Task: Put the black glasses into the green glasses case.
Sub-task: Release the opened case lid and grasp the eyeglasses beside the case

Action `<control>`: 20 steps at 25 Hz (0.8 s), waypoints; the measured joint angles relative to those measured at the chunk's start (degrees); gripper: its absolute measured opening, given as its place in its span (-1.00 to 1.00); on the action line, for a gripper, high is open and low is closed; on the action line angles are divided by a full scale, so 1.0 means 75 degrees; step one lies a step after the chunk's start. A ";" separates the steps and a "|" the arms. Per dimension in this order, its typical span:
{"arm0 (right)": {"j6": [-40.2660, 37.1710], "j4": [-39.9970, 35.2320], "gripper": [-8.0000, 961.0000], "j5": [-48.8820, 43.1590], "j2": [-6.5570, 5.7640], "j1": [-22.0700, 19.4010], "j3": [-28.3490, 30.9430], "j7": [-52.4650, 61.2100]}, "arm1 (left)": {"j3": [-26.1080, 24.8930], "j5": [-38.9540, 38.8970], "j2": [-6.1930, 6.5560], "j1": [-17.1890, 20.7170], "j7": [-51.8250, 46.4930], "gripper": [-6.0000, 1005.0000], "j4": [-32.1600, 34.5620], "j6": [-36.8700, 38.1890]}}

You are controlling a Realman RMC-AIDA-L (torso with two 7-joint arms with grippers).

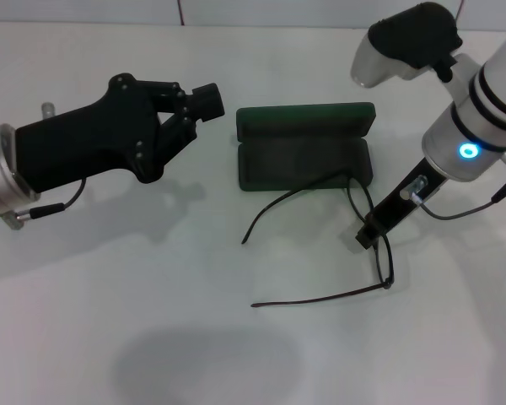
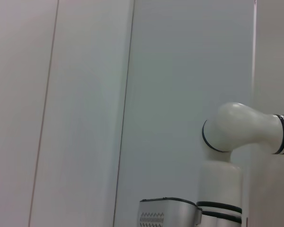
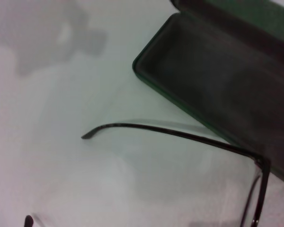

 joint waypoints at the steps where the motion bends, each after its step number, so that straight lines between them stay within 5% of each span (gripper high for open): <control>1: 0.0014 0.0000 -0.27 0.0005 0.0000 0.0001 -0.0059 -0.0026 | 0.0000 0.0000 0.0000 0.0003 0.0000 -0.94 0.0001 0.0000; 11: -0.0121 -0.0900 -0.54 -0.0045 -0.0018 -0.0425 -0.0856 -0.0232 | 0.0000 -0.0002 0.0000 0.0006 -0.0026 -0.94 0.0000 0.0000; 13: -0.0208 -0.1097 -0.77 -0.0040 -0.0035 -0.0601 -0.0871 -0.0383 | 0.0000 -0.0002 -0.0004 0.0014 -0.0038 -0.94 -0.0001 0.0005; 20: -0.0357 -0.2104 -0.77 -0.0272 -0.0058 -0.1590 -0.0815 -0.1010 | 0.0000 -0.0012 -0.0026 0.0028 -0.0071 -0.94 -0.0011 0.0020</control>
